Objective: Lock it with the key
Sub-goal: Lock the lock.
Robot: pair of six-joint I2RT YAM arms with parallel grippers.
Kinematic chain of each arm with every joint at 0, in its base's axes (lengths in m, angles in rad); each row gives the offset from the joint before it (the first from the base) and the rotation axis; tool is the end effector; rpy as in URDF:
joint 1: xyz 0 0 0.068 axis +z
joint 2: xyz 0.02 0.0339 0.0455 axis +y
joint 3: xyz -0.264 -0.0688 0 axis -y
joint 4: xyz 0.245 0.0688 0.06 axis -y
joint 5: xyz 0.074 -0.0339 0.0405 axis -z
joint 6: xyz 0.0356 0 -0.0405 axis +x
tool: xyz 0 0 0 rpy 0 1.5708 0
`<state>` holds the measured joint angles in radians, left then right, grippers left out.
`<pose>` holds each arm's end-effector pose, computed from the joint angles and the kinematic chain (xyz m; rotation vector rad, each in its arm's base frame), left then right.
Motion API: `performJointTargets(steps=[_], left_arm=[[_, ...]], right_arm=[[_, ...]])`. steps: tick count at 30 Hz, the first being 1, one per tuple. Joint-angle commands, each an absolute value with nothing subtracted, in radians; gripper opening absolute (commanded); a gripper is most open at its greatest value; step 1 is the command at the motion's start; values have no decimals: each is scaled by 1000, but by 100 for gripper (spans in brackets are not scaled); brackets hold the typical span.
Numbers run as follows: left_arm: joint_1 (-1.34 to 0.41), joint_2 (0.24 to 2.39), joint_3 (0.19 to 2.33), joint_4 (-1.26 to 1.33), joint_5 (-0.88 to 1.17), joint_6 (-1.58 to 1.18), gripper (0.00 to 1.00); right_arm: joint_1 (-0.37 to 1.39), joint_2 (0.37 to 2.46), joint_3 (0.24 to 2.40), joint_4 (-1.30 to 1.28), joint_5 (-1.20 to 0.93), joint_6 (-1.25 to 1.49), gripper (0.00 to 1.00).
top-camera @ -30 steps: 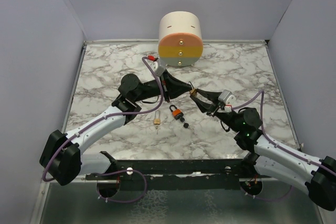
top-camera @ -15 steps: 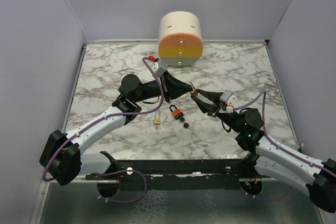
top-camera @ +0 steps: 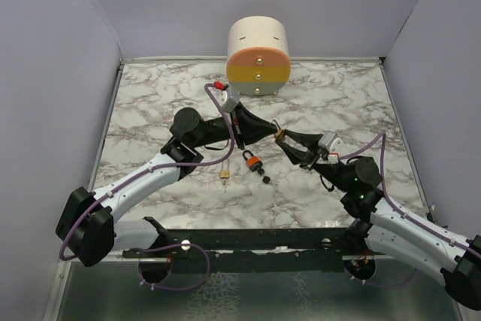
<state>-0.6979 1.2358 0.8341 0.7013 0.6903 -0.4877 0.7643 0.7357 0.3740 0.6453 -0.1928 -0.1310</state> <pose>0.1993 -0.1967 0.3522 0.7911 1.2658 -1.4163 0.1247 0.1290 0.2906 -0.7198 1.1086 0.6646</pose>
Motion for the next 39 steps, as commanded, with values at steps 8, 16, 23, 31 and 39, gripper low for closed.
performJointTargets(steps=[8, 16, 23, 31, 39], left_arm=[[-704, 1259, 800, 619, 701, -468, 0], [-708, 1268, 761, 619, 689, -464, 0], [-729, 1294, 717, 618, 633, -447, 0], [-799, 1345, 724, 613, 588, -430, 0], [-827, 1357, 724, 598, 533, -418, 0]], right_arm=[[784, 697, 467, 767, -271, -93, 1], [783, 712, 553, 721, -244, -98, 1], [785, 741, 590, 727, -247, -101, 1], [785, 767, 631, 728, -264, -123, 1], [786, 767, 643, 712, -271, -135, 1]])
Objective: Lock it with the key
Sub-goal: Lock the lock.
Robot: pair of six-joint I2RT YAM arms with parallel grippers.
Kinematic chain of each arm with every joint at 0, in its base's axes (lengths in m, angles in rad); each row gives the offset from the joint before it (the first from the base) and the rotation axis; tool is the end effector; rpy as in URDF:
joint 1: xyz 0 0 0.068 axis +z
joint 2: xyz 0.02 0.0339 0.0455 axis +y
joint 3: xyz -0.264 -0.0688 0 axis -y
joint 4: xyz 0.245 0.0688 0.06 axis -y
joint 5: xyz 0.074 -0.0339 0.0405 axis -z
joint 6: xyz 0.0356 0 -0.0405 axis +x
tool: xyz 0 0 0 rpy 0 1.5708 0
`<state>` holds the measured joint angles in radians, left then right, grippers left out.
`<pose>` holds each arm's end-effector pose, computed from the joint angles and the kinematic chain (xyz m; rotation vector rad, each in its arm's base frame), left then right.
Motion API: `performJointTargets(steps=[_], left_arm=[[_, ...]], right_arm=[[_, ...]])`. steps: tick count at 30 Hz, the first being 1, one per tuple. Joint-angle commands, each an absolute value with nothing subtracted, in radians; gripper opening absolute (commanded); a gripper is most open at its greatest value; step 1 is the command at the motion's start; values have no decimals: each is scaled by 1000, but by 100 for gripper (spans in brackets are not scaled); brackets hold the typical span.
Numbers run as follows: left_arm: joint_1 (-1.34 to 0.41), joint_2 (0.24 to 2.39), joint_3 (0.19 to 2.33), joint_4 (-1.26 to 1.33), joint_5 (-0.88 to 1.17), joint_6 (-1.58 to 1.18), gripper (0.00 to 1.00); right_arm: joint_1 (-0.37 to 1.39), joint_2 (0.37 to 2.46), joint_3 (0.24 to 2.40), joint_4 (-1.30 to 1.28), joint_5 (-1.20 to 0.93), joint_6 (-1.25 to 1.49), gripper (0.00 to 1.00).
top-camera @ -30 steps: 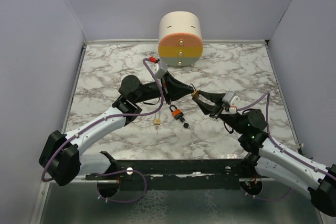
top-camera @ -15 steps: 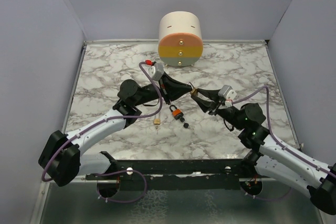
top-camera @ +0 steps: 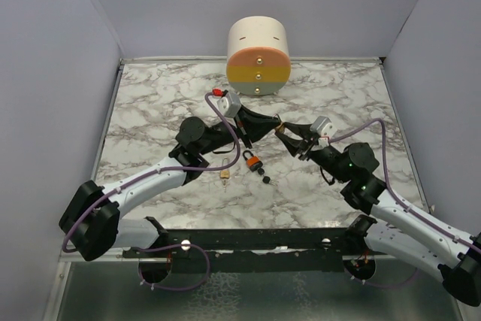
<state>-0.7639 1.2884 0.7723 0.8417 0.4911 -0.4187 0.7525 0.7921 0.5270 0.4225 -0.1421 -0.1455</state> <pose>0.1971 -0.2120 0.3320 0.6832 1.2257 -1.3045 0.1386 0.1367 0.3123 -0.7317 1.2427 0.6006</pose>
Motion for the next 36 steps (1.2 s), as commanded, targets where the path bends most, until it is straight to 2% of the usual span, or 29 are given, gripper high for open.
performJointTargets(steps=[1, 5, 6, 14, 18, 22, 28, 31, 36], left_arm=[[-827, 1348, 727, 593, 519, -416, 0], [-826, 1305, 752, 555, 447, -378, 0], [-826, 1293, 761, 543, 428, -357, 0], [-825, 1197, 843, 457, 229, -203, 0], [-825, 1149, 867, 433, 174, -146, 0], [-825, 1101, 877, 410, 144, -106, 0], [-823, 1064, 887, 348, 144, -61, 0], [-820, 1051, 884, 346, 207, -50, 0], [-811, 1024, 889, 348, 331, -31, 0]], right_arm=[[786, 764, 635, 707, -275, -135, 1], [785, 762, 608, 639, -296, -142, 1], [786, 762, 604, 620, -296, -142, 4], [785, 779, 564, 451, -229, -114, 55], [784, 785, 528, 396, -166, -76, 67], [785, 787, 474, 400, -79, -31, 72], [780, 811, 448, 391, 24, -6, 72], [747, 836, 457, 393, -51, 8, 72], [534, 844, 436, 482, -388, 101, 68]])
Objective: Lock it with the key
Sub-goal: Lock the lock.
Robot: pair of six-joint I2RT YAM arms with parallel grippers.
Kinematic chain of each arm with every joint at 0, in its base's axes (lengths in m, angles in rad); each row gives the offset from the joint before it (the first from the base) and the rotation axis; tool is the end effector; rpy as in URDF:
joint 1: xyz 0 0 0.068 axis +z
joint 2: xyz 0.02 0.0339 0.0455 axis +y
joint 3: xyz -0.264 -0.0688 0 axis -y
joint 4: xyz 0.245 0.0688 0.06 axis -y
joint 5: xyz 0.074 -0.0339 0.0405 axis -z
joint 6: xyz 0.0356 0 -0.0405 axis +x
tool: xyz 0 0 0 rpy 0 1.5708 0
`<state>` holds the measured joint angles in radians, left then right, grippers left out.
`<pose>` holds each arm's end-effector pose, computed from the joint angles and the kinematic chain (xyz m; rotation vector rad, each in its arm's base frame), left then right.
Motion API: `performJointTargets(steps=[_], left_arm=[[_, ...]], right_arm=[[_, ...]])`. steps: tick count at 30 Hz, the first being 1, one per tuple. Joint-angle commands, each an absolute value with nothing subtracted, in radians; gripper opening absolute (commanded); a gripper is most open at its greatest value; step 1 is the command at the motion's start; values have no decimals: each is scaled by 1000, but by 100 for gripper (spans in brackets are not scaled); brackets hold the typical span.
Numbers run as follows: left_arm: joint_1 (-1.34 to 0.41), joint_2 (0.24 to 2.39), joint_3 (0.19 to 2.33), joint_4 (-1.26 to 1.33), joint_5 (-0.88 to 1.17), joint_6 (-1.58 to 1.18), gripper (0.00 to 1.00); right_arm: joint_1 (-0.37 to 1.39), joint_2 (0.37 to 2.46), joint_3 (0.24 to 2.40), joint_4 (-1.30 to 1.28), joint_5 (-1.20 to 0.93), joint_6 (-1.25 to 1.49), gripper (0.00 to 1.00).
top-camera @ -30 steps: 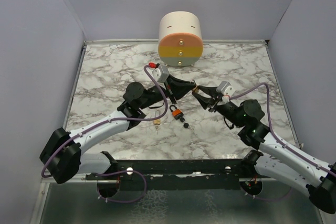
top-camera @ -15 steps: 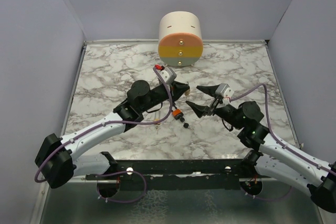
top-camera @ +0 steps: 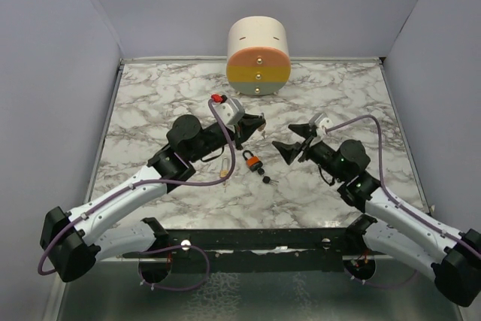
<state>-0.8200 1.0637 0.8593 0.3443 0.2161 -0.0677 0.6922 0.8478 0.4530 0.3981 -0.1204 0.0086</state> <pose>0.1661 -0.1891 0.3685 0.7170 1.3114 -0.8781 0.1542 0.1334 0.2730 -0.6279 1.4761 0.6421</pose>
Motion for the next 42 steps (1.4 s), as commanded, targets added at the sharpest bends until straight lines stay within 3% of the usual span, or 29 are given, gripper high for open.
performJointTargets(steps=[1, 5, 14, 18, 25, 42], left_arm=[[-808, 1019, 887, 348, 349, -25, 0], [-805, 1009, 890, 348, 406, -27, 0], [-804, 1063, 923, 382, 556, -104, 0], [-804, 1070, 924, 403, 555, -126, 0], [-804, 1116, 943, 442, 626, -165, 0], [-804, 1177, 957, 593, 788, -221, 0]], right_arm=[[473, 841, 421, 527, -480, 135, 66], [264, 898, 374, 793, -848, 305, 61], [251, 1137, 372, 1286, -1178, 638, 54], [251, 1133, 377, 1316, -1189, 659, 53], [253, 1003, 391, 1098, -1108, 541, 53], [252, 987, 383, 1123, -1031, 569, 49]])
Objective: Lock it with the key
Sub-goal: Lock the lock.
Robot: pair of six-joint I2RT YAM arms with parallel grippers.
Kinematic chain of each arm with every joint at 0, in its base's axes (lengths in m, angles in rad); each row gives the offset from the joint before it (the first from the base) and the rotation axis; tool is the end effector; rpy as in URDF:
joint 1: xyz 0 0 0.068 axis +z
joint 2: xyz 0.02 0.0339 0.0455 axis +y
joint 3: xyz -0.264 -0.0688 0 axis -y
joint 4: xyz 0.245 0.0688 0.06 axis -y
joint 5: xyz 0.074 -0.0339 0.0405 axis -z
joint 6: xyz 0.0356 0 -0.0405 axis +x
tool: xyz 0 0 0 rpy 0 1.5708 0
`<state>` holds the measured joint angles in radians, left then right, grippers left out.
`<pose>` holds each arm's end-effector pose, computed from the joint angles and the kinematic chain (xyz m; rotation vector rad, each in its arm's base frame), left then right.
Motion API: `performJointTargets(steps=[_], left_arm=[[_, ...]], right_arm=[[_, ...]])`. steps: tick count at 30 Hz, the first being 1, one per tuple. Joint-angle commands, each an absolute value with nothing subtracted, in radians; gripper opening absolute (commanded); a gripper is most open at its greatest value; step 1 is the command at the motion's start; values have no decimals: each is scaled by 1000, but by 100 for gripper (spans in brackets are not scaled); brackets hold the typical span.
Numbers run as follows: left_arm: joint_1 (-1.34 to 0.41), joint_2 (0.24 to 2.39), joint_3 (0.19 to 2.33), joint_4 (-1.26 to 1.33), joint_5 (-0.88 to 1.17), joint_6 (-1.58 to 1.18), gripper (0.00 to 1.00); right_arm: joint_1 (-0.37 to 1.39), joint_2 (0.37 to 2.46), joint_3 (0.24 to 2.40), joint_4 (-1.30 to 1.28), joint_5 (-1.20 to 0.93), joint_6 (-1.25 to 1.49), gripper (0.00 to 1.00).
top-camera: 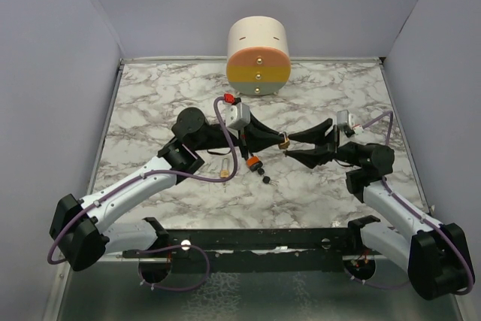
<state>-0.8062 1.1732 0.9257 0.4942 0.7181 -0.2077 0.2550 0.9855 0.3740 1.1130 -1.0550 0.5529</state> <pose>0.1685 -0.2095 0.3797 1.0326 1.1128 -1.3007 0.1755 0.0778 0.2860 -0.8475 1.1666 1.2329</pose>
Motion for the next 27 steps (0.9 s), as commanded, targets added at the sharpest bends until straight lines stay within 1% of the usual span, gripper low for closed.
performJointTargets(steps=[1, 13, 16, 19, 20, 24, 25, 27], left_arm=[[-804, 1181, 959, 598, 793, -224, 0], [-804, 1235, 977, 613, 811, -241, 0], [-804, 1235, 979, 620, 813, -243, 0], [-805, 1236, 981, 625, 815, -246, 0], [-805, 1236, 981, 627, 815, -245, 0], [-804, 1242, 982, 630, 812, -248, 0], [-804, 1244, 981, 631, 808, -247, 0], [-805, 1250, 982, 632, 801, -246, 0]], right_arm=[[252, 990, 386, 1129, -1036, 576, 48], [254, 989, 403, 1136, -1073, 609, 48], [256, 987, 403, 1125, -1071, 601, 45], [257, 987, 402, 1125, -1073, 598, 38], [257, 988, 402, 1126, -1073, 600, 34], [259, 988, 404, 1131, -1073, 606, 6], [261, 988, 405, 1133, -1075, 609, 2], [260, 988, 405, 1138, -1079, 613, 2]])
